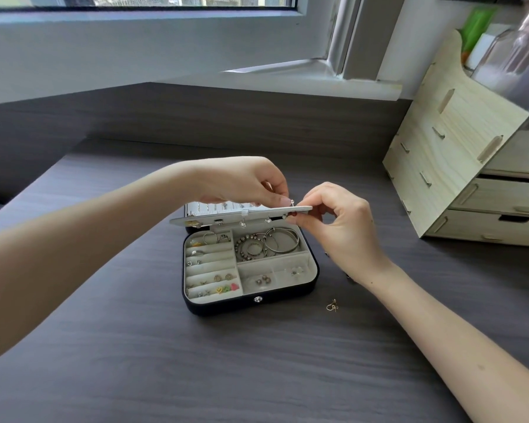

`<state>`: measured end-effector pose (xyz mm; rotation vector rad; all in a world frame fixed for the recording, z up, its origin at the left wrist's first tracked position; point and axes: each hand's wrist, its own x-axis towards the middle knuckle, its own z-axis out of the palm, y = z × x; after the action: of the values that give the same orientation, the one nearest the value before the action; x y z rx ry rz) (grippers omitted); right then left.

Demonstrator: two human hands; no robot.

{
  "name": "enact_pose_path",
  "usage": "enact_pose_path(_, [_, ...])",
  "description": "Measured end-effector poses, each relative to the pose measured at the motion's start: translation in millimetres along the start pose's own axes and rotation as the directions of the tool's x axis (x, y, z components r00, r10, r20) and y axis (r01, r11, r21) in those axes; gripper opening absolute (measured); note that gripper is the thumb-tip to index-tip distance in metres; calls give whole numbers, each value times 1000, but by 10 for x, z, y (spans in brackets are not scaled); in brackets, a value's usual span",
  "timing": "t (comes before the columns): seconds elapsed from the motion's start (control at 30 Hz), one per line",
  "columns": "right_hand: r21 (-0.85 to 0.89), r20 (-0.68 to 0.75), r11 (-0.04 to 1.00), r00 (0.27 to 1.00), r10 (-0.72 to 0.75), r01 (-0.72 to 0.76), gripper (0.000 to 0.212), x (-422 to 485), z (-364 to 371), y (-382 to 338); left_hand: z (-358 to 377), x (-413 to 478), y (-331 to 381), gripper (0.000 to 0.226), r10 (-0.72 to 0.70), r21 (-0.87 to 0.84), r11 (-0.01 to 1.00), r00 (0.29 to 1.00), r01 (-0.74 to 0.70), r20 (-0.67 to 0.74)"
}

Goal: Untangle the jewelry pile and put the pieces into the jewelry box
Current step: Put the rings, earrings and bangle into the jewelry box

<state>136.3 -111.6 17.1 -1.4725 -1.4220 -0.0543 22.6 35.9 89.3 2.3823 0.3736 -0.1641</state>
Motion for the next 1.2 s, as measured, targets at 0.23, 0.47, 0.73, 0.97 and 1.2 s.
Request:
enact_pose_path(0.23, [47, -41, 979, 979, 200, -198, 16, 228, 65, -36, -319, -278, 70, 45, -116, -151, 985, 960, 79, -254])
enact_pose_path(0.47, [-68, 19, 926, 927, 374, -372, 26, 577, 162, 1, -312, -381, -192, 26, -131, 70, 980, 863, 188, -488])
enact_pose_path(0.73, [-477, 212, 803, 839, 501, -359, 6, 201, -376, -85, -101, -262, -473, 29, -60, 57, 990, 752, 130, -656])
enact_pose_path(0.97, [-661, 318, 716, 780, 538, -225, 7, -108, -320, -88, -30, -295, -481, 28, -67, -35, 998, 695, 60, -716])
enact_pose_path(1.2, [-381, 293, 851, 826, 482, -361, 9, 51, -250, -417, -19, -467, -700, 27, -169, -324, 941, 690, -101, -704])
